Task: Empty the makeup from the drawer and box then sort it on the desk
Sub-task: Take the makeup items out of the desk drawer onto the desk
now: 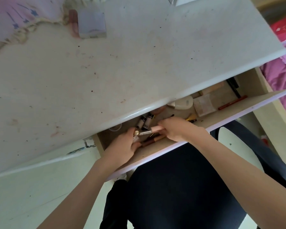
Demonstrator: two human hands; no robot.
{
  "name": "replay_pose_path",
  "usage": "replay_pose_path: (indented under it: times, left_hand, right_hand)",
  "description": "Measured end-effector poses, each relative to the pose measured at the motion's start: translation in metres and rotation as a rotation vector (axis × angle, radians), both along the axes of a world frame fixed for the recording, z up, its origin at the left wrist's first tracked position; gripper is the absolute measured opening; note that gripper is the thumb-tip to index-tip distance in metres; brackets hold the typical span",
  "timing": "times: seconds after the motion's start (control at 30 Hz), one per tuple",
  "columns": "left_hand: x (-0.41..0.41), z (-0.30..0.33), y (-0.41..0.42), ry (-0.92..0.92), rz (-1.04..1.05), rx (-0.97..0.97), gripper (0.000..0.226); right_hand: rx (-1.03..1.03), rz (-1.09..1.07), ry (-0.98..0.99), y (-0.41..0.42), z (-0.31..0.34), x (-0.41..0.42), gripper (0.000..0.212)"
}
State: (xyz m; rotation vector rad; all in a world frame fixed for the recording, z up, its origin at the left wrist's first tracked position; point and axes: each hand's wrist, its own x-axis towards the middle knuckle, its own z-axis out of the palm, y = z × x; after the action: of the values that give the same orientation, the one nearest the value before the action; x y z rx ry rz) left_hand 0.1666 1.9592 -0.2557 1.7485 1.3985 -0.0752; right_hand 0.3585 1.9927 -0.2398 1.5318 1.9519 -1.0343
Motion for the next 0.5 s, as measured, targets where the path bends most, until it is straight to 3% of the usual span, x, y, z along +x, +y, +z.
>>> replay_pose_path:
  times: [0.17,0.3,0.4,0.47,0.5]
  left_hand:
    - [-0.008,0.041,-0.002,-0.129,0.127,-0.105,0.028]
    - [-0.018,0.075,0.004,-0.375,0.336,-0.213,0.027]
    - [-0.029,0.091,0.022,-0.477,0.55,-0.163,0.017]
    - [-0.038,0.096,0.042,-0.459,0.632,-0.077,0.004]
    - [-0.043,0.096,0.053,-0.436,0.664,-0.032,0.008]
  right_hand:
    - [-0.065,-0.099,0.103,-0.016,0.049,0.011,0.007]
    - [-0.092,-0.233,0.222,-0.022,0.085,0.018,0.017]
    - [0.006,-0.379,0.362,-0.007,0.098,0.005,0.019]
    - [0.087,-0.511,0.44,0.009,0.099,-0.013,0.018]
    - [0.115,-0.57,0.458,0.02,0.097,-0.023,0.016]
